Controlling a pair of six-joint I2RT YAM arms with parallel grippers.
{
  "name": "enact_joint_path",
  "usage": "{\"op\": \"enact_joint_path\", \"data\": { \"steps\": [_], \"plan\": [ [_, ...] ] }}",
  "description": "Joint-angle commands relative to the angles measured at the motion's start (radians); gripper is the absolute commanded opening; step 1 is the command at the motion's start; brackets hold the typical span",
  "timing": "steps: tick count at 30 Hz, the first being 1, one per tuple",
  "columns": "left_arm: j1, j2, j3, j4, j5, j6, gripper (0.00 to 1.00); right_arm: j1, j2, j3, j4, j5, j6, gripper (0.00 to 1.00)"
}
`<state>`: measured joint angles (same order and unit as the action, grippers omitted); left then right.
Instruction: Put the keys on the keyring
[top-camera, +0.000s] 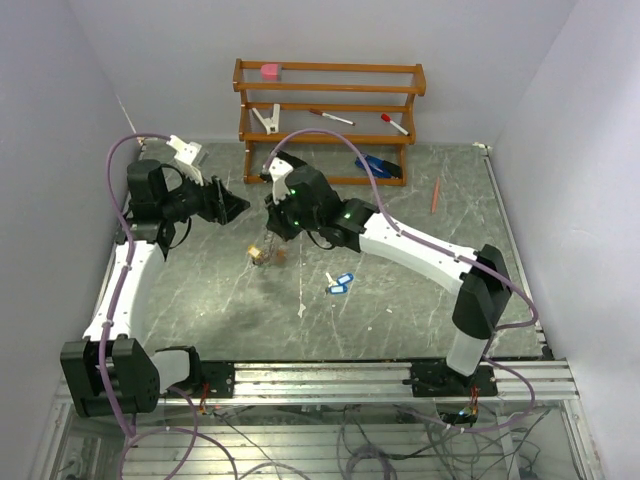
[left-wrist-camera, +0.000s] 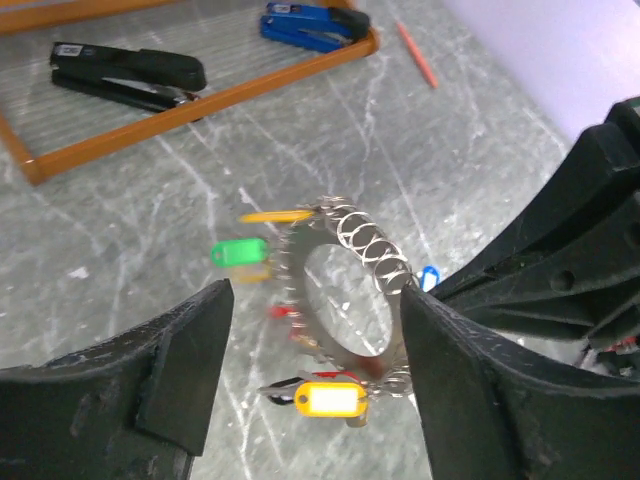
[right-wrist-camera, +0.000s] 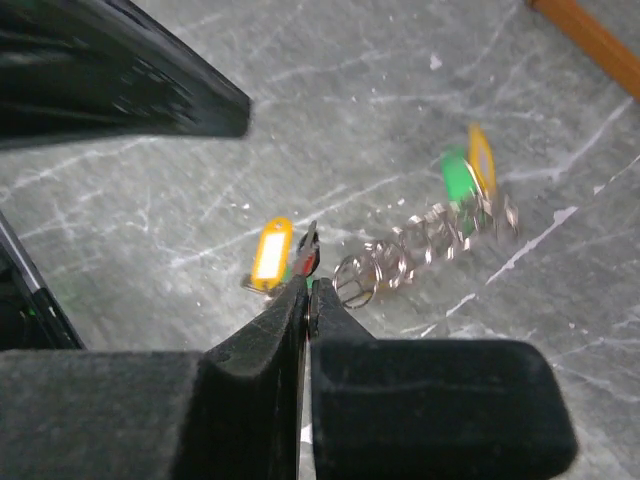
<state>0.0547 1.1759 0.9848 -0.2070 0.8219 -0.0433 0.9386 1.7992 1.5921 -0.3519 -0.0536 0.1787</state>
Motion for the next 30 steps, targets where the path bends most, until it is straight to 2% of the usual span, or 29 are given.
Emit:
{"op": "enact_joint_path", "data": {
  "steps": [1,3,8,16,21,26,30],
  "plan": [
    [0.006,0.009,-0.036,0.204,0.125,-0.189,0.85,0.040,-0.032,-0.003,0.068,0.063,0.006,0.00],
    [-0.002,0.013,-0.038,0.229,0.138,-0.227,0.96,0.060,-0.041,0.001,0.082,0.093,0.005,0.00],
    [-0.043,-0.020,-0.017,0.191,0.125,-0.213,0.99,0.099,-0.028,0.041,0.077,0.178,-0.016,0.00],
    [-0.052,-0.092,0.051,-0.103,0.017,0.003,0.99,0.111,-0.046,0.061,0.055,0.289,0.001,0.00],
    [-0.044,-0.175,0.011,-0.064,-0.048,0.007,1.00,0.111,-0.054,0.093,0.015,0.309,0.018,0.00],
    [-0.042,-0.194,-0.074,0.135,0.156,-0.085,1.00,0.111,-0.053,0.147,-0.035,0.307,0.031,0.00],
    [-0.044,-0.145,-0.051,0.077,0.273,-0.042,1.00,0.111,-0.053,0.197,-0.059,0.309,0.043,0.00]
  ]
}}
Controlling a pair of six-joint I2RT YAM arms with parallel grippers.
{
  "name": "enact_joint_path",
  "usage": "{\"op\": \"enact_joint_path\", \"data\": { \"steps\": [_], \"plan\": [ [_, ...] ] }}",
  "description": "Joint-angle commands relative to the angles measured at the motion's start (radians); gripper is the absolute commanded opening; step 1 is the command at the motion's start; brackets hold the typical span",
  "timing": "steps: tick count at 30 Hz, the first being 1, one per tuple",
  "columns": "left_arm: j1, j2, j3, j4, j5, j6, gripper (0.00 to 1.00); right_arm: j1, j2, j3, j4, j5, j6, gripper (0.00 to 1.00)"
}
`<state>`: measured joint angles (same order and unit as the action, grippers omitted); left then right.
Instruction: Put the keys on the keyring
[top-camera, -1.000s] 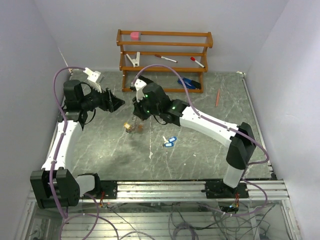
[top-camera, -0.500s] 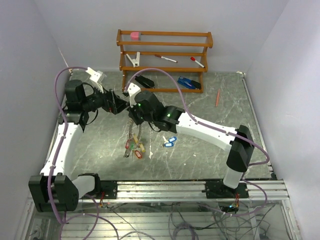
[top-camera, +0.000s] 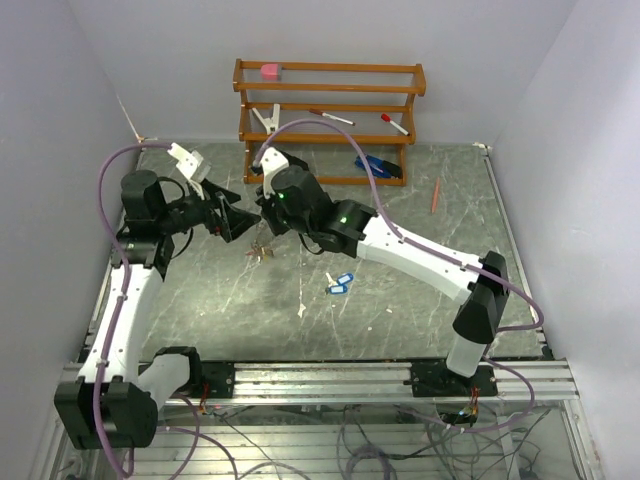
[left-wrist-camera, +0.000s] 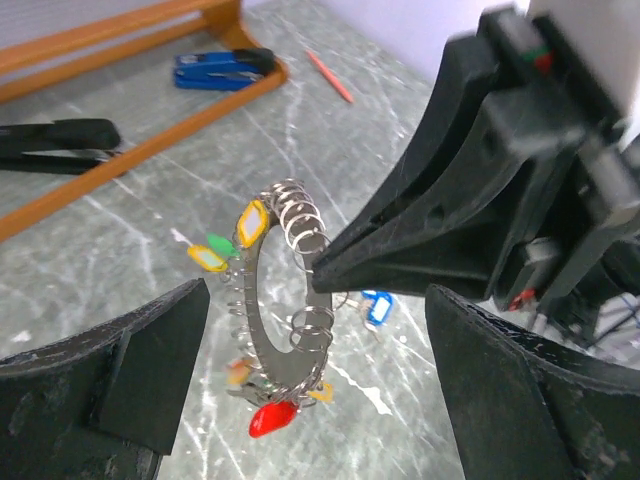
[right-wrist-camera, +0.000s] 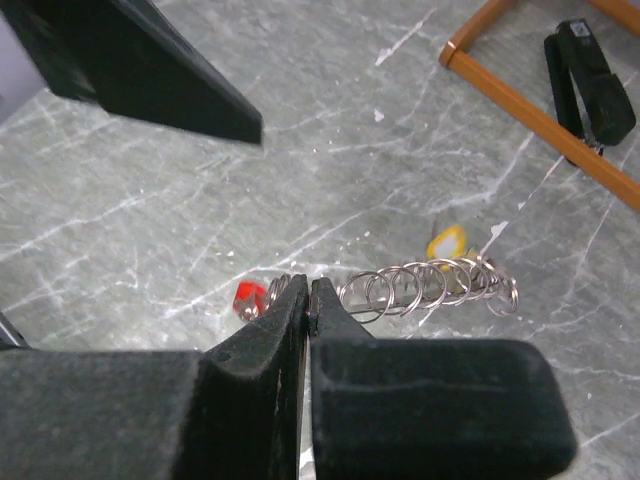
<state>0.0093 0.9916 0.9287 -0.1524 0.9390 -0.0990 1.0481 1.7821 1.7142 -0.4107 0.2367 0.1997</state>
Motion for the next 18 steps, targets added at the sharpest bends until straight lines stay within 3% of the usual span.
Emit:
{"op": "enact_joint_path", "data": {
  "steps": [1,7,12,18],
  "plan": [
    [0.001,0.047,0.011,0.004,0.175,0.028,1.00,0.001,-0.036,0.089,-0.008,0.018,0.025,0.00],
    [-0.003,0.033,0.010,-0.011,0.184,0.062,1.00,0.003,-0.033,0.164,-0.029,-0.003,0.042,0.00],
    [-0.014,0.034,-0.016,0.139,0.198,-0.072,1.00,0.016,-0.033,0.191,-0.033,-0.011,0.046,0.00],
    [-0.059,0.058,0.007,0.095,0.167,-0.015,1.00,0.024,-0.050,0.197,-0.025,-0.036,0.063,0.00]
  ]
}}
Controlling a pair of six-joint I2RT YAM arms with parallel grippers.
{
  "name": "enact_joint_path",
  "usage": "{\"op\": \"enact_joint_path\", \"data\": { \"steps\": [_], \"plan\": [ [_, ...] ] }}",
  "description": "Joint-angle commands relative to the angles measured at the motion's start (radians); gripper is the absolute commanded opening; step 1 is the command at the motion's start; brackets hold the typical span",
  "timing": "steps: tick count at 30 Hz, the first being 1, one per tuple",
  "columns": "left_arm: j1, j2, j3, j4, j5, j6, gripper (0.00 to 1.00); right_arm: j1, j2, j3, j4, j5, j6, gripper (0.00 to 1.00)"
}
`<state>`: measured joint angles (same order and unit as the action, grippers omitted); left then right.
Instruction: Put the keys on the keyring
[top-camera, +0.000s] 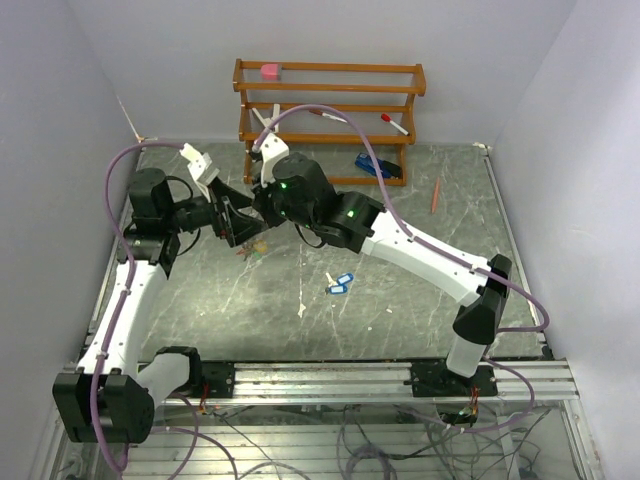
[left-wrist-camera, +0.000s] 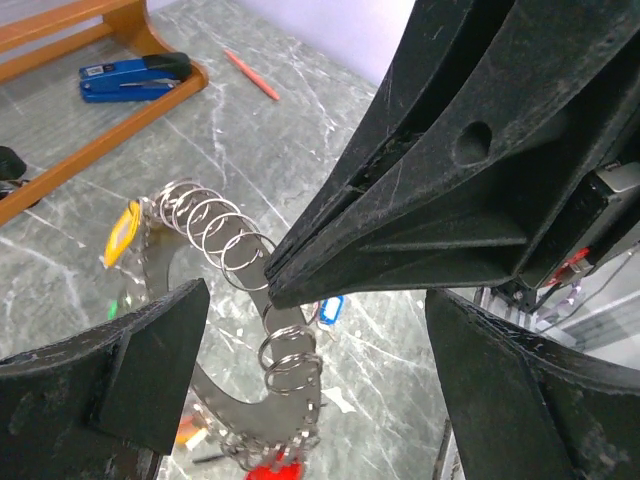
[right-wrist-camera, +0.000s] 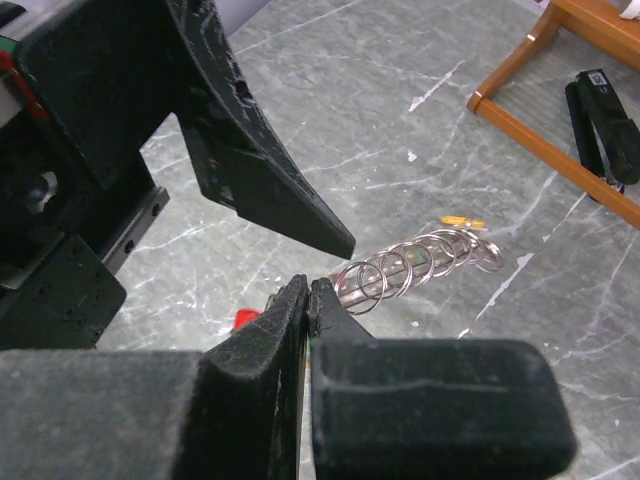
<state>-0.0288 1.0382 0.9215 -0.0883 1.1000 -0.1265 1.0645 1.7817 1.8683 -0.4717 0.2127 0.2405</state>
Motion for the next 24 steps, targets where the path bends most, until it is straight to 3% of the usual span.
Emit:
{"op": "enact_joint_path", "data": {
  "steps": [1,9,11,13,15,24],
  "plan": [
    [-0.022,0.012,0.012,0.044,0.005,0.004,1.00,0.008,-0.055,0.038,0.039,-0.018,0.025,0.00],
    [-0.027,0.013,-0.020,0.132,0.029,-0.039,0.90,0.008,-0.097,0.009,0.073,-0.051,0.051,0.00],
    [-0.028,0.018,-0.013,0.119,0.036,-0.024,0.80,0.008,-0.102,0.014,0.071,-0.063,0.054,0.00],
    [-0.028,0.018,-0.009,0.124,0.045,-0.026,0.64,0.007,-0.107,0.013,0.075,-0.080,0.061,0.00],
    [-0.028,0.018,-0.004,0.126,0.044,-0.026,0.59,0.007,-0.112,0.006,0.082,-0.089,0.065,0.00],
    [-0.029,0.018,0.003,0.207,0.085,-0.110,0.50,0.000,-0.143,-0.065,0.122,-0.135,0.099,0.00]
  ]
}}
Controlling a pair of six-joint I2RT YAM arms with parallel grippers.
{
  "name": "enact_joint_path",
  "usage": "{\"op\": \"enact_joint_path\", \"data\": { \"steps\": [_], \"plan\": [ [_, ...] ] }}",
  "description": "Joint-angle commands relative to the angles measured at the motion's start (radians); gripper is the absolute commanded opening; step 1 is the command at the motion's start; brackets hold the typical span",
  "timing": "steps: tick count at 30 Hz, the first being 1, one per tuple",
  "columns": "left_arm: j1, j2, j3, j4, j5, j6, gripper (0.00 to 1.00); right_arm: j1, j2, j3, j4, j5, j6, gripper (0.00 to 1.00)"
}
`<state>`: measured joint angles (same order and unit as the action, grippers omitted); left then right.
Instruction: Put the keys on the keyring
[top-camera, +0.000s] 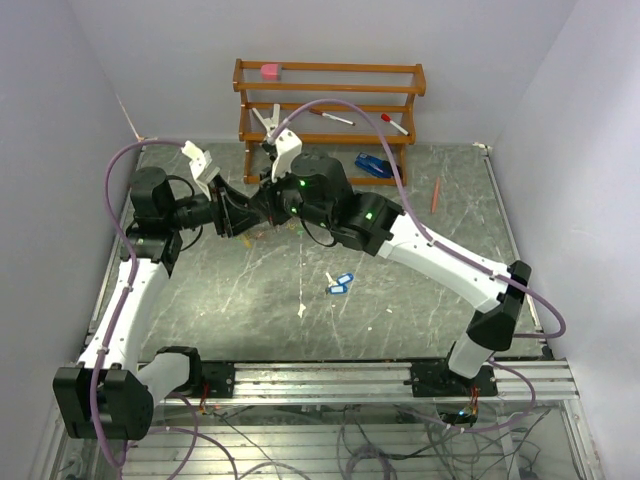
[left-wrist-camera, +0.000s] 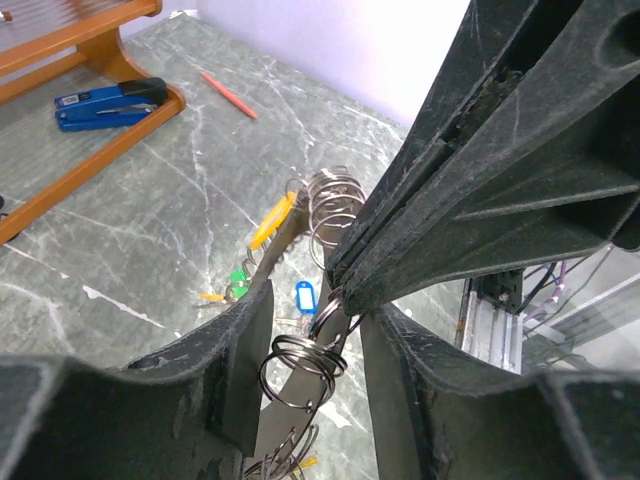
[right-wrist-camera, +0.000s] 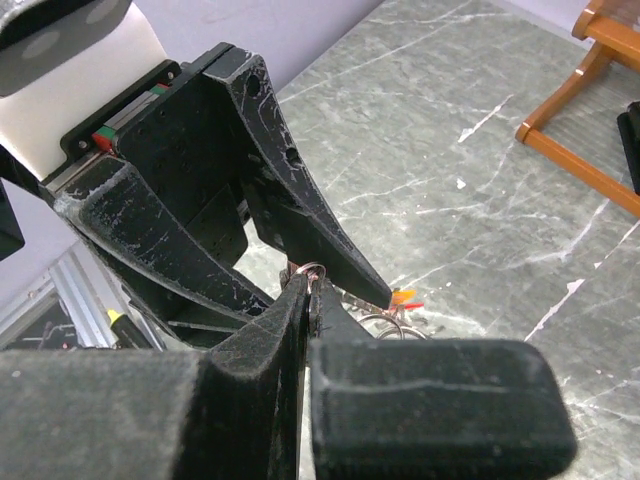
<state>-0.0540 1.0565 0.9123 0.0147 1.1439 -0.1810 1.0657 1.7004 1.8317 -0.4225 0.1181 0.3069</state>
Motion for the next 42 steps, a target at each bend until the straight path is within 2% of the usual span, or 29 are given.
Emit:
{"op": "enact_joint_path", "data": {
  "steps": [1,6,12,16,21,25,30,33,38,42],
  "plan": [
    [-0.004,-0.002,0.011,0.123,0.050,-0.067,0.46,-0.003,-0.066,-0.034,0.078,-0.040,0.035,0.00],
    [-0.004,-0.008,0.003,0.130,0.081,-0.064,0.20,-0.004,-0.084,-0.050,0.098,-0.040,0.039,0.00],
    [-0.004,-0.010,0.016,0.114,0.105,-0.042,0.08,-0.014,-0.105,-0.086,0.118,-0.049,0.058,0.00],
    [-0.004,-0.005,0.039,0.061,0.123,0.008,0.07,-0.025,-0.131,-0.124,0.152,-0.053,0.079,0.02],
    [-0.004,0.004,0.081,-0.066,0.142,0.119,0.07,-0.032,-0.179,-0.172,0.201,-0.018,0.095,0.41],
    [-0.004,0.015,0.135,-0.256,0.160,0.287,0.07,-0.061,-0.235,-0.205,0.223,0.015,0.091,0.55],
    [-0.004,0.033,0.192,-0.455,0.188,0.471,0.07,-0.125,-0.270,-0.186,0.122,0.045,0.047,0.58],
    [-0.005,0.052,0.220,-0.565,0.181,0.571,0.07,-0.224,-0.292,-0.215,0.036,-0.013,0.034,0.56],
    [-0.003,0.083,0.268,-0.822,0.103,0.821,0.07,-0.377,-0.341,-0.438,-0.092,-0.067,0.002,0.56],
    [0.000,0.082,0.263,-0.857,0.068,0.843,0.07,-0.439,-0.357,-0.623,-0.130,-0.133,0.004,0.53]
  ]
}}
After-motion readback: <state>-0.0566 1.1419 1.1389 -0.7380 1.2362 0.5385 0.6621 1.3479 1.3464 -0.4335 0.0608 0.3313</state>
